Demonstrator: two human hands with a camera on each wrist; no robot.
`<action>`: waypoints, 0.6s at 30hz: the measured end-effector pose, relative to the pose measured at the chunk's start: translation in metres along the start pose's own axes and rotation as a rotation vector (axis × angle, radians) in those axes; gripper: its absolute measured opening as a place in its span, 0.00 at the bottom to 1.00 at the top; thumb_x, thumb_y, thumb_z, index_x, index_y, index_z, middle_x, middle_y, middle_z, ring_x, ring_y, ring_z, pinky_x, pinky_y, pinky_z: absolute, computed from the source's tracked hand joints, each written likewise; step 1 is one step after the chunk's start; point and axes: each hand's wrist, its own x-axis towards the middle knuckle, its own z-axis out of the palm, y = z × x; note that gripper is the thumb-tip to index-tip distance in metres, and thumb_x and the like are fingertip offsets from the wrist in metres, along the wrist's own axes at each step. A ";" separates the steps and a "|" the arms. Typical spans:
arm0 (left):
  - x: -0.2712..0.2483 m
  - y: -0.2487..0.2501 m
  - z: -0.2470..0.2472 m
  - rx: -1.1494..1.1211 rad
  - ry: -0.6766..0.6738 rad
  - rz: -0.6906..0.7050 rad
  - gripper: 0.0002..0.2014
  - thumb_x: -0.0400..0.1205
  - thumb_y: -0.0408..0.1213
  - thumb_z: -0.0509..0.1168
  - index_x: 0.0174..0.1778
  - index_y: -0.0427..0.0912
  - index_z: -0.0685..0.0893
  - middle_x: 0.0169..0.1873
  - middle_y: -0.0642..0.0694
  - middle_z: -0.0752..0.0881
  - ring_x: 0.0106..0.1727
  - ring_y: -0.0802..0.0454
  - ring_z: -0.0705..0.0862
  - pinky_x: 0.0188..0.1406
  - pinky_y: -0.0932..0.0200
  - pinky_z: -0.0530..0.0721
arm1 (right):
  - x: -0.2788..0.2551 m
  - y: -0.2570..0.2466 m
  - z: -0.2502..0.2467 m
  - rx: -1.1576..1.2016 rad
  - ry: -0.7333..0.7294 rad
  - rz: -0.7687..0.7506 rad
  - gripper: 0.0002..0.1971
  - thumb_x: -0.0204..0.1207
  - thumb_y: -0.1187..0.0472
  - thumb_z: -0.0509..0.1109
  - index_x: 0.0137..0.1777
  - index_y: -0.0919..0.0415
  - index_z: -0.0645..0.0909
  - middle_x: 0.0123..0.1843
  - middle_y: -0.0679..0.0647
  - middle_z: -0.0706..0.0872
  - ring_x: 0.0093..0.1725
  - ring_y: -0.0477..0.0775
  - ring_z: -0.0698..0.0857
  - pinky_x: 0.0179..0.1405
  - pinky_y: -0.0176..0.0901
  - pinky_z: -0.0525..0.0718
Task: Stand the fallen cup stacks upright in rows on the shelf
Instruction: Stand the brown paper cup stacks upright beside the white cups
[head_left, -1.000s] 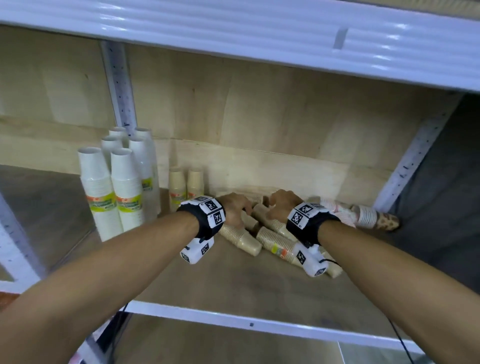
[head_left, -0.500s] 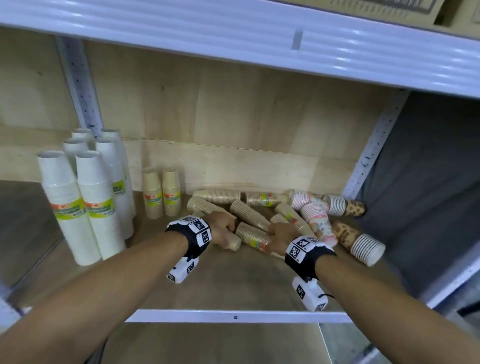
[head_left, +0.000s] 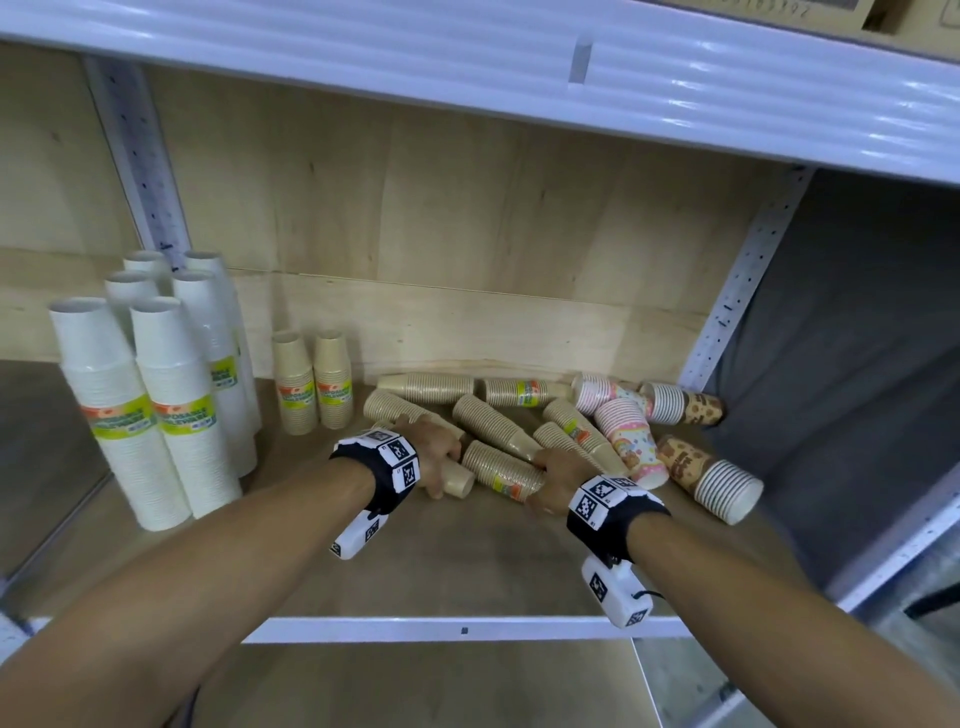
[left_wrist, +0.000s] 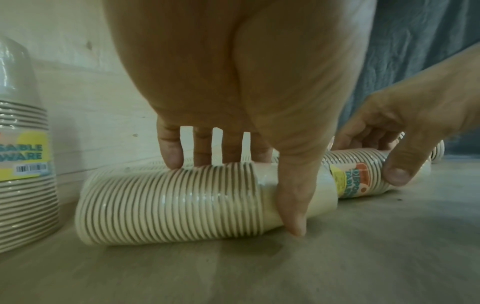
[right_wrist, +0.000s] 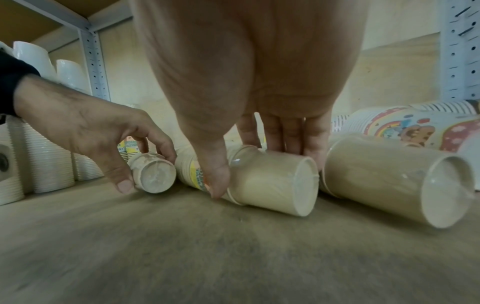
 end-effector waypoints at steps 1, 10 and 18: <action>-0.001 0.000 -0.002 -0.005 -0.014 0.005 0.26 0.73 0.42 0.77 0.68 0.45 0.82 0.62 0.46 0.83 0.66 0.45 0.79 0.61 0.53 0.72 | 0.000 0.000 -0.002 -0.008 -0.004 -0.001 0.36 0.71 0.56 0.79 0.78 0.60 0.71 0.72 0.57 0.79 0.69 0.58 0.80 0.62 0.44 0.80; -0.013 -0.008 -0.020 -0.122 0.077 0.020 0.27 0.72 0.48 0.77 0.66 0.46 0.82 0.60 0.50 0.84 0.57 0.49 0.83 0.55 0.51 0.84 | 0.003 -0.015 -0.032 -0.114 -0.042 -0.041 0.27 0.72 0.53 0.77 0.70 0.60 0.80 0.64 0.57 0.83 0.60 0.57 0.85 0.45 0.40 0.77; -0.020 -0.021 -0.042 -0.344 0.240 -0.021 0.17 0.71 0.45 0.78 0.48 0.44 0.81 0.40 0.50 0.83 0.43 0.49 0.82 0.38 0.58 0.78 | 0.012 -0.041 -0.061 -0.088 0.059 -0.065 0.25 0.68 0.51 0.78 0.64 0.60 0.83 0.55 0.56 0.84 0.60 0.61 0.84 0.52 0.45 0.78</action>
